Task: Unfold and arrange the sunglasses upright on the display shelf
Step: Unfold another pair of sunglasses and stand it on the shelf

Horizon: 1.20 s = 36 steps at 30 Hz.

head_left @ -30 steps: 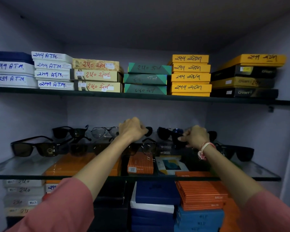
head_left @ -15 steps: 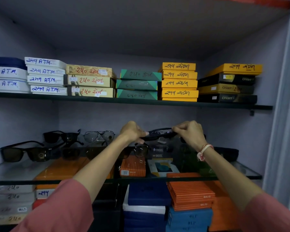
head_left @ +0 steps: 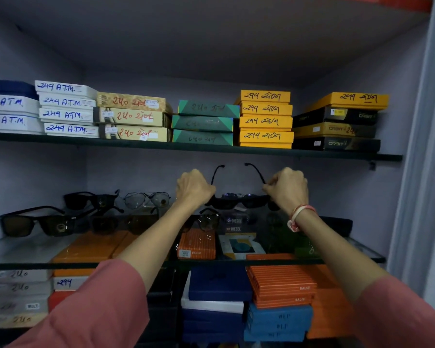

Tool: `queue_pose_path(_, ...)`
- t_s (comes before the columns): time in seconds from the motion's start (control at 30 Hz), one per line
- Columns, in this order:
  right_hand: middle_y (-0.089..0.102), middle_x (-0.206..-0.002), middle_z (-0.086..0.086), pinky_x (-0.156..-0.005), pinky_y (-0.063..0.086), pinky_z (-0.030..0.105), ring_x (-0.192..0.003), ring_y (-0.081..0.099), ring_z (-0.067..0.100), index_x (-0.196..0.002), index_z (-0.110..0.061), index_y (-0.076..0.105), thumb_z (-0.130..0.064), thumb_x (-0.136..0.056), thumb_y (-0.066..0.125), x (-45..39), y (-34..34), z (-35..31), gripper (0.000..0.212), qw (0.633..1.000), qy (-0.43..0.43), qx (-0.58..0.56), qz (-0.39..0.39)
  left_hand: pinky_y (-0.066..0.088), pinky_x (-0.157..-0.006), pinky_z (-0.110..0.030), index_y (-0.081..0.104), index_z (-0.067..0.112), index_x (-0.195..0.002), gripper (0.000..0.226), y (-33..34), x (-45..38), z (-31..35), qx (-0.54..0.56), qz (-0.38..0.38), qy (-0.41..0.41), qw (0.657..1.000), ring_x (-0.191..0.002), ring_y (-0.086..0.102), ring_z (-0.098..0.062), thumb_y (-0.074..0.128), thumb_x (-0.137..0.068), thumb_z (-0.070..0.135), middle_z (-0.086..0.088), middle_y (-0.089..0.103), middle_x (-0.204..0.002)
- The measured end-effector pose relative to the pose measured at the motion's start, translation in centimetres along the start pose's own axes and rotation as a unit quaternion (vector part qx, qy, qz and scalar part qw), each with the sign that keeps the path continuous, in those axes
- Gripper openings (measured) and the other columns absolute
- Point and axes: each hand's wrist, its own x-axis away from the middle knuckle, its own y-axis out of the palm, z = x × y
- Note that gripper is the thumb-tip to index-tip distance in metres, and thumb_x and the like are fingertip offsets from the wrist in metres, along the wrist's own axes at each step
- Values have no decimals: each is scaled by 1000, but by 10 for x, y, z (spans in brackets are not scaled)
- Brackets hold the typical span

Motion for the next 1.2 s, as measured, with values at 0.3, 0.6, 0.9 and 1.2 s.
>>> queue_pose_path(0.3, 72, -100, 18, -74, 56, 37, -92, 69, 34, -96, -4, 73, -26, -82, 72, -6, 11, 33, 26, 988, 72, 90, -101, 44, -59, -29, 52, 13, -59, 34, 24, 5, 10, -36, -161, -36, 986, -66, 57, -22, 75, -73, 34, -1, 55, -65)
queue_pose_path(0.6, 68, -111, 13, -93, 40, 39, -104, 63, 31, -107, -9, 64, -29, -87, 63, -20, 18, 50, 28, 968, 54, 185, -161, 50, -80, -34, 53, 16, -64, 36, 41, 7, 26, -93, -138, -4, 986, -96, 67, -26, 77, -72, 42, -5, 71, -95)
queue_pose_path(0.9, 67, -112, 10, -94, 38, 38, -106, 61, 28, -106, -12, 63, -39, -85, 64, -25, 19, 56, 34, 950, 34, 249, -187, 49, -86, -37, 58, 12, -68, 41, 48, -2, 21, -97, -146, 20, 984, -99, 66, -27, 76, -72, 49, -8, 73, -100)
queue_pose_path(1.2, 79, -94, -4, -61, 44, 2, -71, 64, -10, -97, -20, 81, -43, -77, 75, -14, 3, 39, 31, 930, -158, -58, -327, 23, -113, -53, 75, 26, -100, 33, -5, -1, -30, -134, -156, 88, 975, -121, 55, -21, 72, -76, 49, 5, 71, -118)
